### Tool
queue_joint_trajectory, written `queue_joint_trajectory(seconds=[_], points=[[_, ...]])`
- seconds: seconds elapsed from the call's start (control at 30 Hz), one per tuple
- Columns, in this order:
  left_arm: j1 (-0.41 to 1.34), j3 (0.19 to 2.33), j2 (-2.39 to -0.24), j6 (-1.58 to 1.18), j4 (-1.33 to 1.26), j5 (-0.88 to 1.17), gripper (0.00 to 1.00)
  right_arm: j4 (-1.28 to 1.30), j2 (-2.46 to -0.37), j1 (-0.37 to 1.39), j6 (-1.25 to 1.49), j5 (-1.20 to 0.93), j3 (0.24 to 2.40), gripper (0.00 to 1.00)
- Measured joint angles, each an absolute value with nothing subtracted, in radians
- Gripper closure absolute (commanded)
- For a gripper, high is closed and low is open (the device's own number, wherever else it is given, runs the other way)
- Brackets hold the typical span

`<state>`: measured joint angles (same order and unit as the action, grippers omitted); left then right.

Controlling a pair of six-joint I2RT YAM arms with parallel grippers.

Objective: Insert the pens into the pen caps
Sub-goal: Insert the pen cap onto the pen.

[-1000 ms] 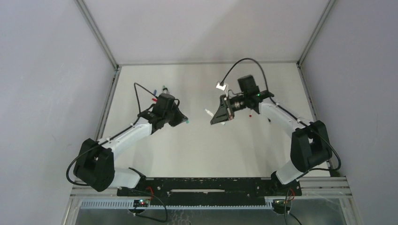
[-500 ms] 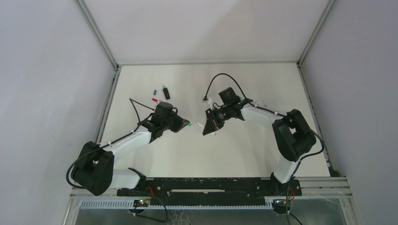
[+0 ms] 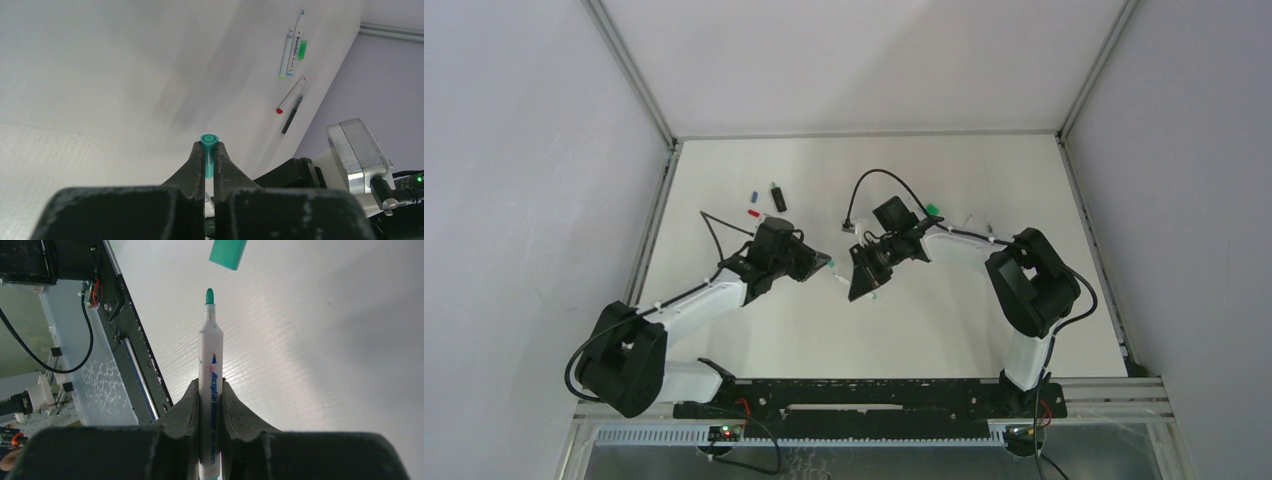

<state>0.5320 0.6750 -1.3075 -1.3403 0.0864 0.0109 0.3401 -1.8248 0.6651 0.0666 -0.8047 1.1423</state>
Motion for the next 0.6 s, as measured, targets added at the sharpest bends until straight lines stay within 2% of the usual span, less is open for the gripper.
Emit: queue_joint_trajectory(seconds=[0.6], points=[[0.537,0.675,-1.322,-1.345,0.083,0.011,1.00,0.340,-1.825,0.666,0.107,-0.767,1.161,1.00]])
